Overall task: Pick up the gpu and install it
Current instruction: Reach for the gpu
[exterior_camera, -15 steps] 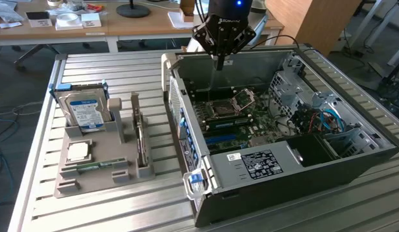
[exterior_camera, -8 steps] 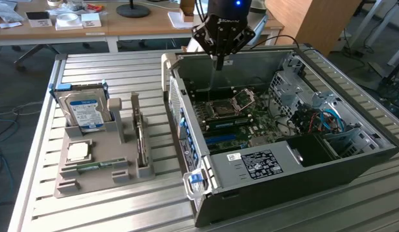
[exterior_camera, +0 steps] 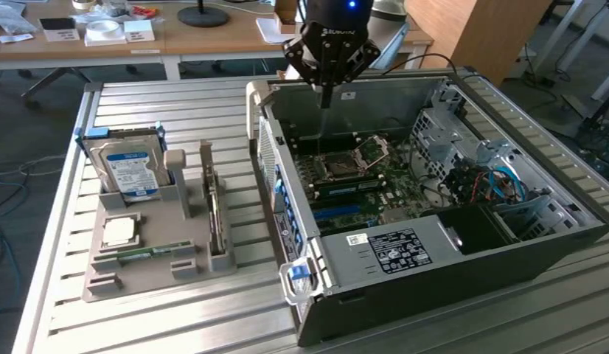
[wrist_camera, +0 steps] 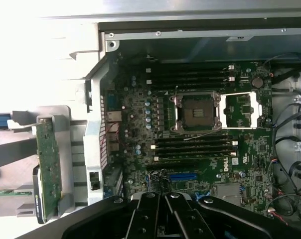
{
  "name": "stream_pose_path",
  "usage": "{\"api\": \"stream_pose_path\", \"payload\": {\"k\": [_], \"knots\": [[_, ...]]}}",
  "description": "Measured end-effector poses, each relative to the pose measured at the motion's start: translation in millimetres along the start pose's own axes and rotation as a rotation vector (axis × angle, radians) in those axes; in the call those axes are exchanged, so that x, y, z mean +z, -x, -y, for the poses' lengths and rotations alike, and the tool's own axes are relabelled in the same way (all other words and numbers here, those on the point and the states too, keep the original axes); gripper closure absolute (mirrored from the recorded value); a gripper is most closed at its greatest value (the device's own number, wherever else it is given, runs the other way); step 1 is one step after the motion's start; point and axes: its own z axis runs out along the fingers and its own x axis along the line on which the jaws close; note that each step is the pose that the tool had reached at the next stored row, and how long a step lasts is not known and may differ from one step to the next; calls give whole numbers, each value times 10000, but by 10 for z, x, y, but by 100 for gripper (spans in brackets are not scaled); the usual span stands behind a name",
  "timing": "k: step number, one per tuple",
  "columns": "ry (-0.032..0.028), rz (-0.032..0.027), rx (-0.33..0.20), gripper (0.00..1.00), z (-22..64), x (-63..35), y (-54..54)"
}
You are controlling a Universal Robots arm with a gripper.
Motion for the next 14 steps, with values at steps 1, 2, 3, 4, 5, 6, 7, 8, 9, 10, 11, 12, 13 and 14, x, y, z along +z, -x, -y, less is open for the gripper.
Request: {"api": "stream_pose_path", "payload": {"k": [1, 2, 3, 4, 5, 6, 7, 8, 9, 10, 11, 12, 13, 14], "knots": [[0, 0, 0, 89, 1, 0, -14], [1, 0, 0, 89, 2, 0, -27], [0, 0, 0, 89, 3, -1, -41], [0, 0, 1, 89, 4, -1, -53], [1, 0, 1, 89, 5, -1, -64], [1, 0, 2, 89, 5, -1, -73], [1, 0, 1, 89, 6, -1, -82], [1, 1, 1, 89, 7, -1, -90], [1, 0, 1, 89, 7, -2, -96], [0, 0, 1, 89, 7, -2, -103], [0, 0, 1, 89, 8, -2, -108], [1, 0, 0, 89, 8, -2, -113], [1, 0, 0, 89, 9, -2, -117], [0, 0, 0, 89, 9, -3, -121]]}}
